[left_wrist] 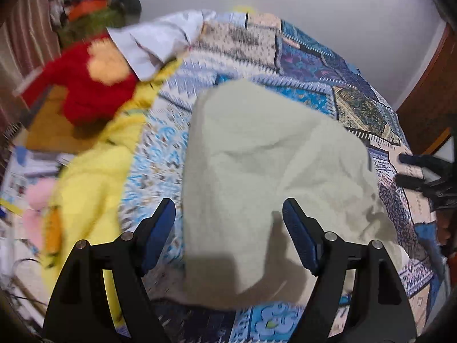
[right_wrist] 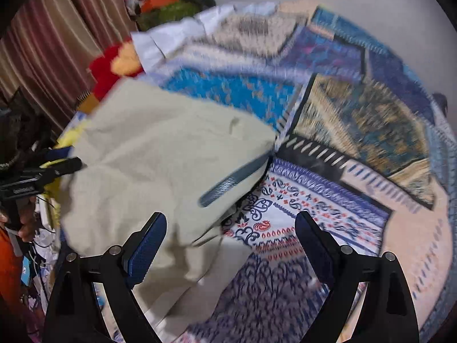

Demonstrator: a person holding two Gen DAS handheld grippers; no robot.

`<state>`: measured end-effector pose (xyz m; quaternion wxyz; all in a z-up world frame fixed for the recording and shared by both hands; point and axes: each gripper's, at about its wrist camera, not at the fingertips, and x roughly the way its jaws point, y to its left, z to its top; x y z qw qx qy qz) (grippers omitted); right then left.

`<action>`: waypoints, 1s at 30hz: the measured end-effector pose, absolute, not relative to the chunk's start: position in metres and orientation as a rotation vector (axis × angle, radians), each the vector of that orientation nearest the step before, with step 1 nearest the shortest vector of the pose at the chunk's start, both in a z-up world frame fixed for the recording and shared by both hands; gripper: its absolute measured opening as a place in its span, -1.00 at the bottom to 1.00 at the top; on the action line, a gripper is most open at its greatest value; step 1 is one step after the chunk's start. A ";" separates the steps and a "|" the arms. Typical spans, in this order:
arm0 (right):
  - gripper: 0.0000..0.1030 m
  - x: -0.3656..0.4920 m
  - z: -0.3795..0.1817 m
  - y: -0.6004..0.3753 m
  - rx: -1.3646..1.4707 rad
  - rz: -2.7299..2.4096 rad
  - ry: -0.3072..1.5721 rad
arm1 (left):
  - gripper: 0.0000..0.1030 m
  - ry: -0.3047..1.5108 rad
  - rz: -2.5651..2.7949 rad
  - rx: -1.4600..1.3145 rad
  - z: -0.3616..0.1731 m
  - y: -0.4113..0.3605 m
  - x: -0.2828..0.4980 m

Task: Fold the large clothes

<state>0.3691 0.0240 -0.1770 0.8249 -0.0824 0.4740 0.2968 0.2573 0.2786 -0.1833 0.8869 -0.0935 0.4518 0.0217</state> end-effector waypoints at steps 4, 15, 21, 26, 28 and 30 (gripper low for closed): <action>0.76 0.327 -0.118 0.017 -0.133 0.671 0.835 | 0.50 0.810 0.078 -0.110 -0.135 0.255 0.227; 0.76 0.178 0.013 -0.005 -0.054 0.755 0.364 | 0.50 0.382 0.151 -0.053 0.009 0.177 0.112; 0.76 0.119 0.038 -0.024 0.015 0.748 0.243 | 0.50 0.242 0.202 -0.042 0.033 0.149 0.055; 0.76 0.084 0.039 -0.037 0.044 0.697 0.218 | 0.50 0.194 0.231 -0.034 0.034 0.135 0.028; 0.79 0.073 0.036 -0.039 0.034 0.669 0.210 | 0.51 0.190 0.237 -0.047 0.032 0.134 0.023; 0.90 0.066 0.035 -0.042 0.034 0.655 0.208 | 0.59 0.189 0.237 -0.053 0.029 0.134 0.019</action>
